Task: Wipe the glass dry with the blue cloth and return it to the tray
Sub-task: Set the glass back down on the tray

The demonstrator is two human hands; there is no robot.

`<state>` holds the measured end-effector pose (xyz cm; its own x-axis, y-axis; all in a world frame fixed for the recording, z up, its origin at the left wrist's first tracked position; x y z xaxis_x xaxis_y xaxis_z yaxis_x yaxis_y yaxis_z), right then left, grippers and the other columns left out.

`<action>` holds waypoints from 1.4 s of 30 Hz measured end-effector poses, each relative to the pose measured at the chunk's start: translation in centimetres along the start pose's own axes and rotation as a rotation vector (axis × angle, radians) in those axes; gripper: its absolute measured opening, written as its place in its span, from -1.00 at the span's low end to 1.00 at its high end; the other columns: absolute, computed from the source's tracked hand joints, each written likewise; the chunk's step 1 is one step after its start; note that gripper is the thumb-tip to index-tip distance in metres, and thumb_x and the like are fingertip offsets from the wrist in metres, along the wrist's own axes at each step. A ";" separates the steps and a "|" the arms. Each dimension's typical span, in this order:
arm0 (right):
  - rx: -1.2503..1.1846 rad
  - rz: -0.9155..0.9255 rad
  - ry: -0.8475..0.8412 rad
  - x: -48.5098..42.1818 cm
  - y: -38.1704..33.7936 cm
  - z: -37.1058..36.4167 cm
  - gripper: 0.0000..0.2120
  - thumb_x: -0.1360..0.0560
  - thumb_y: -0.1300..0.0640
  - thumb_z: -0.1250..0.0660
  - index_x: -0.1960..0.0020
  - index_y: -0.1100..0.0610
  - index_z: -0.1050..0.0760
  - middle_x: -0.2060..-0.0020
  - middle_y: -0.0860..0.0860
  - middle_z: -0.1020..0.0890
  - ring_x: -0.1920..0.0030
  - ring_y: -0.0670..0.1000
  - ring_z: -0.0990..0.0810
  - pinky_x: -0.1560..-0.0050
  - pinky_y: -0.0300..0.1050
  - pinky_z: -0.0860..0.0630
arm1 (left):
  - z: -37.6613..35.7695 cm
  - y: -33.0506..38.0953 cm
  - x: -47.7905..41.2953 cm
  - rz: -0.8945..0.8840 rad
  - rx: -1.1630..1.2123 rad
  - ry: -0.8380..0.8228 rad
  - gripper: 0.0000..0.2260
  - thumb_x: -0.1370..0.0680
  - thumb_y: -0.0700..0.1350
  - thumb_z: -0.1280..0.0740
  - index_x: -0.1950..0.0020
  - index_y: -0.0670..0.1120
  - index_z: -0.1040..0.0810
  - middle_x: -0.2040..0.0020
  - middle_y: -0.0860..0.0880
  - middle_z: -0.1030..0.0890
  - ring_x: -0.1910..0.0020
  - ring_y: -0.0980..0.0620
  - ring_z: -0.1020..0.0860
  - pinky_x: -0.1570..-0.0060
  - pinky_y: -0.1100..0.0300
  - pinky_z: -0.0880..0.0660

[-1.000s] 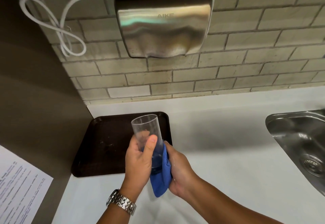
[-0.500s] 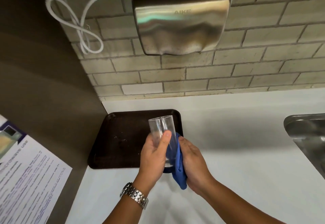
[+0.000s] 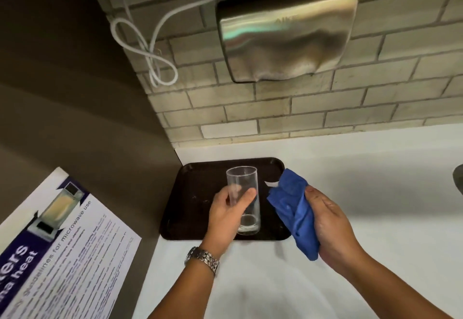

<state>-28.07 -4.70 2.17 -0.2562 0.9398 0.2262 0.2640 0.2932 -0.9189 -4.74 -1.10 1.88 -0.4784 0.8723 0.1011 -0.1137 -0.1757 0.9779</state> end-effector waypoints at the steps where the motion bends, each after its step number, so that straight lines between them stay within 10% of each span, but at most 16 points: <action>1: -0.026 -0.021 -0.019 0.3 0.2 0.2 -0.70 -0.71 -0.06 -0.21 -0.23 -0.02 -0.69 0.00 0.05 -0.84 -0.05 -0.04 -0.83 -0.03 -0.22 -0.68 | 0.6 0.2 -1.1 0.017 -0.005 0.009 -0.47 -0.29 0.36 -0.62 -0.02 -0.02 -0.73 -0.03 0.02 -0.74 -0.01 0.08 -0.75 0.03 0.29 -0.66; 6: -0.068 -0.074 -0.042 2.0 1.0 1.1 -0.57 -0.61 -0.18 -0.25 -0.13 0.08 -0.77 -0.04 0.23 -0.81 -0.07 0.08 -0.83 -0.11 -0.03 -0.63 | 2.6 0.0 -6.3 0.094 -0.200 -0.012 -0.65 -0.44 0.17 -0.71 -0.01 0.04 -0.66 0.03 0.08 -0.70 0.16 0.28 -0.73 0.29 0.38 -0.57; 11: -0.185 -0.160 -0.129 3.1 2.7 0.9 -0.46 -0.64 -0.16 -0.26 -0.43 0.21 -0.57 -0.27 0.23 -0.74 -0.28 0.12 -0.75 -0.11 -0.12 -0.71 | 3.2 -1.8 -9.2 0.136 -0.294 0.046 -0.45 -0.48 0.08 -0.71 -0.36 -0.11 -0.65 -0.19 -0.04 -0.72 -0.15 -0.01 -0.69 0.09 0.24 -0.50; 15: -0.272 -0.137 -0.198 4.0 2.2 -0.2 -0.29 -0.43 -0.26 -0.57 -0.24 0.35 -0.65 -0.02 0.28 -0.76 -0.08 0.11 -0.80 -0.04 -0.16 -0.70 | 3.2 -3.8 -9.9 0.148 -0.316 0.073 -0.36 -0.48 0.06 -0.71 -0.47 -0.13 -0.60 -0.31 -0.12 -0.70 -0.27 -0.13 -0.69 -0.08 0.10 -0.53; 19: -0.327 -0.133 -0.247 4.6 2.2 -0.7 -0.41 -0.73 -0.06 -0.26 -0.37 0.51 -0.35 -0.13 0.42 -0.57 -0.17 0.31 -0.63 -0.19 -0.05 -0.65 | 3.5 -4.3 -10.1 0.151 -0.315 0.095 -0.33 -0.48 0.07 -0.70 -0.49 -0.18 -0.59 -0.35 -0.06 -0.67 -0.31 -0.10 -0.66 -0.17 0.07 -0.51; 24: -0.293 -0.141 -0.185 4.5 2.2 -0.2 -0.44 -0.72 -0.07 -0.13 -0.42 0.41 -0.42 -0.19 0.42 -0.63 -0.22 0.29 -0.62 -0.10 -0.10 -0.72 | 3.3 -3.9 -9.7 0.148 -0.323 0.088 -0.72 -0.45 0.01 -0.73 0.00 0.07 -0.68 -0.07 0.05 -0.74 -0.01 0.07 -0.71 -0.05 0.19 -0.62; 26: -0.284 -0.124 -0.210 4.4 1.8 -0.6 -0.41 -0.72 -0.12 -0.15 -0.36 0.44 -0.39 -0.12 0.35 -0.59 -0.16 0.23 -0.58 -0.04 -0.16 -0.68 | 3.4 -4.1 -9.2 0.180 -0.295 0.077 -0.55 -0.44 -0.01 -0.74 -0.26 -0.07 -0.71 -0.26 -0.11 -0.76 -0.21 -0.09 -0.74 -0.30 -0.01 -0.65; 29: -0.279 -0.111 -0.273 4.2 1.0 -1.5 -0.46 -0.72 -0.15 -0.14 -0.28 0.37 -0.43 -0.17 0.31 -0.53 -0.21 0.25 -0.50 -0.12 -0.18 -0.64 | 4.1 -3.6 -7.1 0.285 -0.236 0.143 0.02 -0.50 0.07 -0.71 -0.78 -0.20 -0.23 -0.74 -0.26 -0.37 -0.68 -0.26 -0.42 -0.61 -0.14 -0.43; 33: -0.264 -0.149 -0.187 3.5 1.7 -1.0 -0.45 -0.79 -0.11 -0.04 -0.52 0.26 -0.46 -0.46 0.34 -0.57 -0.51 0.29 -0.54 -0.54 0.08 -0.48 | 4.5 -3.1 -1.6 0.267 0.002 0.285 -0.39 -0.66 0.04 -0.55 -0.64 -0.14 -0.48 -0.54 -0.16 -0.59 -0.43 -0.13 -0.59 -0.35 0.01 -0.49; 36: -0.280 -0.170 -0.189 3.3 1.4 -1.7 -0.46 -0.80 -0.10 0.00 -0.57 0.22 -0.42 -0.49 0.26 -0.57 -0.55 0.22 -0.51 -0.64 0.19 -0.29 | 2.3 -3.4 1.7 0.384 0.194 0.074 -0.76 -0.74 0.06 -0.41 -0.29 -0.07 -0.68 -0.32 -0.15 -0.75 -0.22 -0.06 -0.72 -0.16 0.05 -0.60; 42: -0.382 -0.221 -0.225 3.2 1.4 -3.4 -0.45 -0.78 -0.13 -0.09 -0.54 0.23 -0.48 -0.48 0.29 -0.58 -0.52 0.24 -0.54 -0.58 0.14 -0.43 | -2.9 -2.1 6.7 0.461 0.330 -0.384 -0.43 -0.54 0.38 -0.38 -0.31 0.02 -0.78 -0.22 -0.05 -0.86 -0.27 -0.06 -0.80 -0.36 0.01 -0.61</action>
<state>-25.34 -0.72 2.69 -0.5278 0.7990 0.2882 0.4919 0.5641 -0.6632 -10.18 3.80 -0.02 -0.0650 0.8521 0.5193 0.3278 -0.4733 0.8177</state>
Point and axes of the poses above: each hand's wrist, its own x-axis away from the middle knuckle, its own z-axis out of the back of the hand, y = z × x, the point moved 5 cm from there along -x, towards the middle knuckle
